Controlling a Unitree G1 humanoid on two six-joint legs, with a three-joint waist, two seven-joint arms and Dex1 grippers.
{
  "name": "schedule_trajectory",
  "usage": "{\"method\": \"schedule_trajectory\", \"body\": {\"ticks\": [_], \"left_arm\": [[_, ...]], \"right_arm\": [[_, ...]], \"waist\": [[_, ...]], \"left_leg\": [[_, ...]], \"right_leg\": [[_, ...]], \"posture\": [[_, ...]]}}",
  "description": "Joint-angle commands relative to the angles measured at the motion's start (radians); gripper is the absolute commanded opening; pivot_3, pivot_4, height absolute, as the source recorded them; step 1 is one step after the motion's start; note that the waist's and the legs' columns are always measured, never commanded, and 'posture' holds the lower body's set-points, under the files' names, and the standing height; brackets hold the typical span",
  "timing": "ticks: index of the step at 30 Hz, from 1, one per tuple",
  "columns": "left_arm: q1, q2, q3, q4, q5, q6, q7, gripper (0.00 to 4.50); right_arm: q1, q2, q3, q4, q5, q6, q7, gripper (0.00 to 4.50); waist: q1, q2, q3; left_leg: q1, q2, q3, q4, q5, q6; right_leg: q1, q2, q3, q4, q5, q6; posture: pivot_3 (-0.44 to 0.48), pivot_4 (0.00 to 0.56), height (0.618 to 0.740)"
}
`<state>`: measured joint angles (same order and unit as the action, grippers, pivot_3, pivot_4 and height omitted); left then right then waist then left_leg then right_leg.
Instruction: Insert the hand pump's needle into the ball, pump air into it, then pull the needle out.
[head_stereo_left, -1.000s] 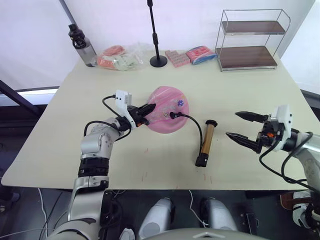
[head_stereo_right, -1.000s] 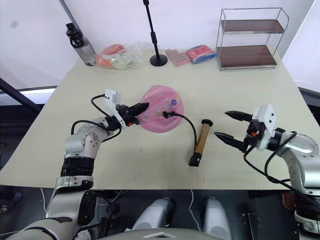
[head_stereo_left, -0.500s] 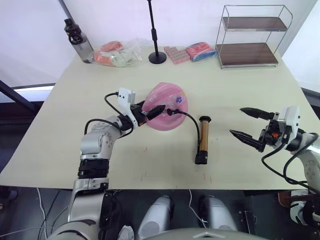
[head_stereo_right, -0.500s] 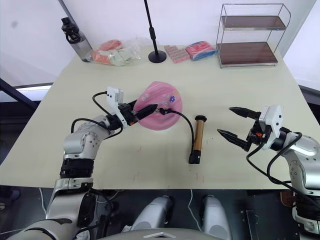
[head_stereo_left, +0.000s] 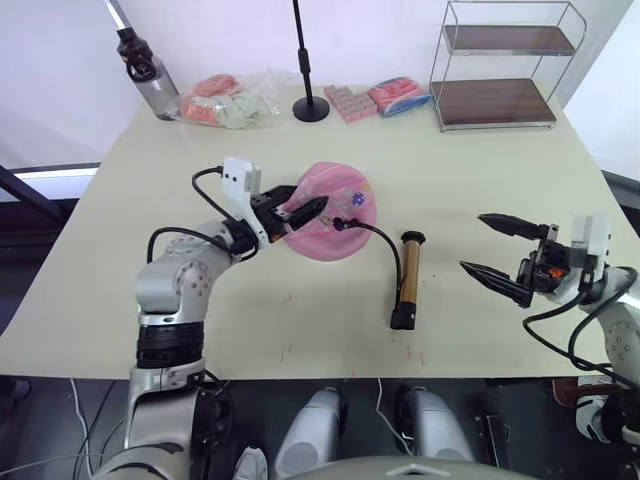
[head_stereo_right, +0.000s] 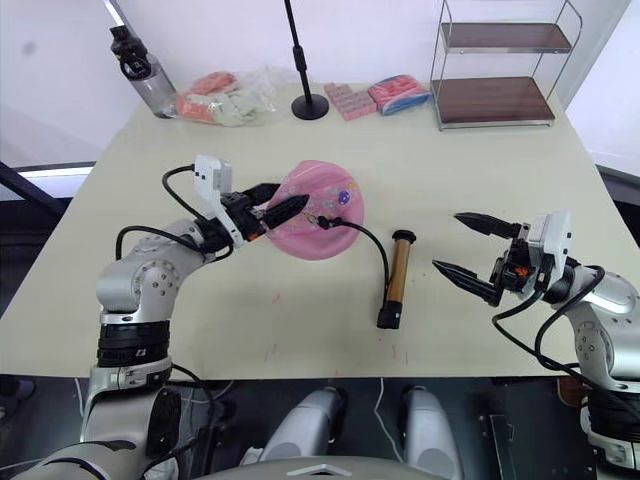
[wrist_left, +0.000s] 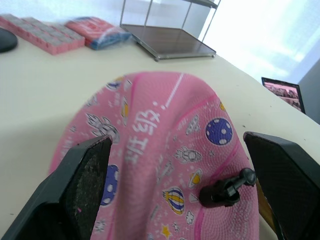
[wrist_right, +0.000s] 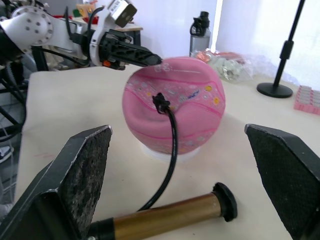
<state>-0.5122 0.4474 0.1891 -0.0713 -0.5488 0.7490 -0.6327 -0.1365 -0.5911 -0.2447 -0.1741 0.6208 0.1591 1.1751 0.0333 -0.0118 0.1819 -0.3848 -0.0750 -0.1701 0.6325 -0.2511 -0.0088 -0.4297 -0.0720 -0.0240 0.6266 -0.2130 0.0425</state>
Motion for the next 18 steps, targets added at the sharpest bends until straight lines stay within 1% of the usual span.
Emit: {"method": "schedule_trajectory", "body": {"ticks": [1, 4, 7, 11, 15, 18], "left_arm": [[-0.026, 0.03, 0.032, -0.065, -0.034, 0.008, 0.002, 4.48], [-0.019, 0.076, 0.063, -0.125, -0.069, 0.041, -0.001, 4.48], [-0.004, 0.098, 0.071, -0.158, -0.096, 0.062, -0.003, 4.48], [0.087, 0.157, 0.127, -0.283, -0.19, 0.104, -0.042, 4.48], [0.21, 0.209, 0.195, -0.338, -0.24, 0.099, -0.082, 4.48], [0.288, 0.23, 0.236, -0.356, -0.263, 0.073, -0.111, 4.48]], "right_arm": [[-0.002, -0.006, -0.018, -0.029, 0.036, -0.012, 0.01, 4.5], [0.008, -0.012, -0.019, -0.021, 0.031, -0.026, 0.019, 4.5], [0.013, -0.013, -0.021, -0.018, 0.031, -0.03, 0.021, 4.5], [0.031, -0.016, -0.03, -0.01, 0.026, -0.046, 0.028, 4.5], [0.046, -0.023, -0.04, 0.011, 0.021, -0.062, 0.035, 4.5], [0.057, -0.028, -0.04, 0.03, 0.016, -0.079, 0.041, 4.5]], "waist": [[-0.003, 0.0, 0.0], [-0.013, -0.001, 0.0], [-0.019, 0.0, 0.0], [-0.028, 0.0, 0.0], [-0.03, 0.0, 0.0], [-0.029, 0.0, 0.0]], "left_leg": [[0.0, 0.0, 0.0, 0.0, 0.0, 0.0], [0.0, 0.0, 0.001, 0.001, 0.0, 0.0], [0.0, 0.0, 0.0, 0.001, 0.0, 0.0], [0.002, 0.0, 0.003, 0.001, -0.001, 0.001], [0.003, 0.001, 0.005, 0.001, -0.001, 0.002], [0.004, 0.004, 0.011, 0.001, -0.001, 0.003]], "right_leg": [[0.0, 0.0, 0.0, 0.0, 0.0, 0.0], [0.0, 0.0, 0.0, 0.001, 0.001, -0.001], [0.0, 0.0, 0.002, 0.001, 0.001, -0.001], [0.0, 0.0, 0.008, 0.001, 0.001, -0.001], [0.0, 0.001, 0.01, 0.002, 0.002, -0.002], [0.0, 0.001, 0.013, 0.002, 0.003, -0.004]], "posture": [[0.0, 0.15, 0.74], [0.0, 0.15, 0.74], [0.0, 0.15, 0.74], [0.0, 0.15, 0.74], [0.0, 0.15, 0.74], [0.0, 0.15, 0.74]]}}
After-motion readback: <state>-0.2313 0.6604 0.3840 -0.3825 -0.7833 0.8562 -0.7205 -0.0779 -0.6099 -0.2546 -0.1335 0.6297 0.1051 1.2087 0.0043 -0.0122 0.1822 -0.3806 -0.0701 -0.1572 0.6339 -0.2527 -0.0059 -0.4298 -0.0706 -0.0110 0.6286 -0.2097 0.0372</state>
